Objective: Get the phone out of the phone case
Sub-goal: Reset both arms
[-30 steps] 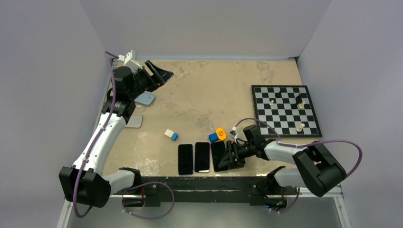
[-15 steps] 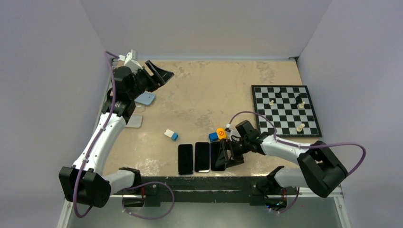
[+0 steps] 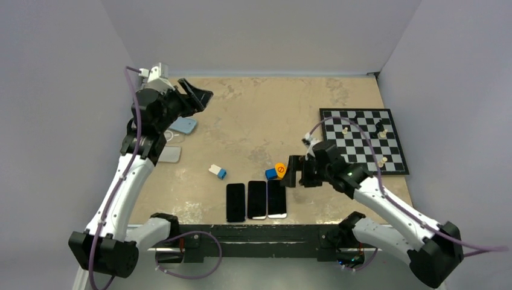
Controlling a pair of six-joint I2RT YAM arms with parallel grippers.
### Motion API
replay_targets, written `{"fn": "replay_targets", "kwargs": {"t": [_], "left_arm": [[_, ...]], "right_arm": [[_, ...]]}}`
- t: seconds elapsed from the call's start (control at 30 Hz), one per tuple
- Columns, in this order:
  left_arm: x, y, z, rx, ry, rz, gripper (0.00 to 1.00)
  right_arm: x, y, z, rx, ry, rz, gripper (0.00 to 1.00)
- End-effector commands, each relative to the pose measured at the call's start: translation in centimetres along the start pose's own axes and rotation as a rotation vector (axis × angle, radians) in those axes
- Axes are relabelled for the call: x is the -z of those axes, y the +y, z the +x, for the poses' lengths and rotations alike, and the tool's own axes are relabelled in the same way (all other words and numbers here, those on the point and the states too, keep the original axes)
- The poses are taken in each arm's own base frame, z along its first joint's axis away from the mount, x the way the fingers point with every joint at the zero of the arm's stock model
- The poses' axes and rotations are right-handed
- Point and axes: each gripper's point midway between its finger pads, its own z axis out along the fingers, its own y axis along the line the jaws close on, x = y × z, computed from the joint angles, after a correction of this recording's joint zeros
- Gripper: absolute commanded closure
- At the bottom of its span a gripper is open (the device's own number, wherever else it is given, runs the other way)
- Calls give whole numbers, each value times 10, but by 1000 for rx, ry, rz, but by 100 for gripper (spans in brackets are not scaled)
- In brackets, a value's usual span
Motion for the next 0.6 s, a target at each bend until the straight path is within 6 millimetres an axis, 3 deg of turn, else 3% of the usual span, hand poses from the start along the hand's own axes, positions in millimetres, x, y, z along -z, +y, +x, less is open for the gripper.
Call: {"fn": "replay_targets", "kwargs": {"t": [0.0,0.17,0.23,0.33,0.43,0.57], "left_arm": [[47,-19,-53,-225,-246,-5,25],[111,-39,-77,-354,-495,47,24],[135,-44,-81,-385,-562,51,24],[162,-46,-85,-404,-635,36,24],[180,-41,-90,-409,-681,-10,23],[184,-38,-93,-415,-694,-38,24]], "right_arm": [[83,27,-107,86,-499,98,9],[217,38,-173,149,-1005,228,8],[268,42,-181,159,-1186,237,7],[322,41,-181,162,-1398,247,6],[343,37,-179,149,-1470,276,6],[326,27,-187,179,-1352,414,3]]}}
